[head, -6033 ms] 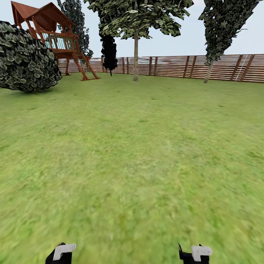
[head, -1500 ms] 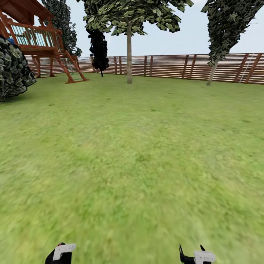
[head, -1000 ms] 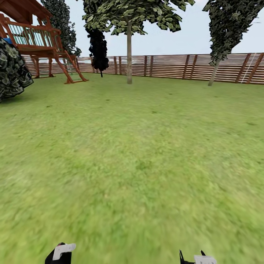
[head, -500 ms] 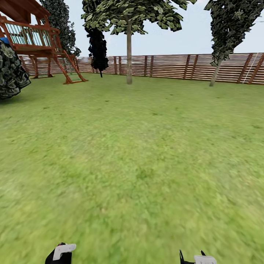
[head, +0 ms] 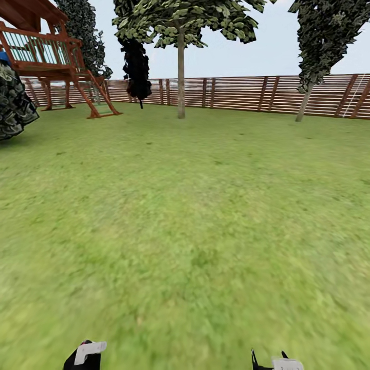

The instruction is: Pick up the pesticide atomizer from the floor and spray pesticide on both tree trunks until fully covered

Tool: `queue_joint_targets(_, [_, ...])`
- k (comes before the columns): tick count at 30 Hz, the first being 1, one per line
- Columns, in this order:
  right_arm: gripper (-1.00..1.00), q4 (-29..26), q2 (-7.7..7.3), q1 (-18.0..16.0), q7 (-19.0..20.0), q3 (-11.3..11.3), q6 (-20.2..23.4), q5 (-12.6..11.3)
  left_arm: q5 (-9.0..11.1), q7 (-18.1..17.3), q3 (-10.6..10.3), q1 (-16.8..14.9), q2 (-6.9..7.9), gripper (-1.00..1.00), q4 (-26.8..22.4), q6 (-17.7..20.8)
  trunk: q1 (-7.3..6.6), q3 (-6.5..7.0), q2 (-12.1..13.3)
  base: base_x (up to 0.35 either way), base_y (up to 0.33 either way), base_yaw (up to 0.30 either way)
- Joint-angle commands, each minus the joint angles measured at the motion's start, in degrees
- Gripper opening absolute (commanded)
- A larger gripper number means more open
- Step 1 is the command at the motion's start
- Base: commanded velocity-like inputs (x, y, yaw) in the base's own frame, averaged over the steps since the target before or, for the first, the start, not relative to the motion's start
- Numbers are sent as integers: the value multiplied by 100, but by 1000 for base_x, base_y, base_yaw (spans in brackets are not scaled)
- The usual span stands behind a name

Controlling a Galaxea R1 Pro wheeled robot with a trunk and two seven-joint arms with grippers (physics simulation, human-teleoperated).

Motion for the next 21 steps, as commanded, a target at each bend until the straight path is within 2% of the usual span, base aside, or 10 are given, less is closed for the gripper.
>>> queue_joint_targets(1, [100,0,0,0,0,0,0,0,0,0,2,0,0,-100,0,0,0,0,0,340,0,0])
queue_joint_targets(21, [100,0,0,0,0,0,0,0,0,0,3,0,6,-100,0,0,0,0,0,340,0,0])
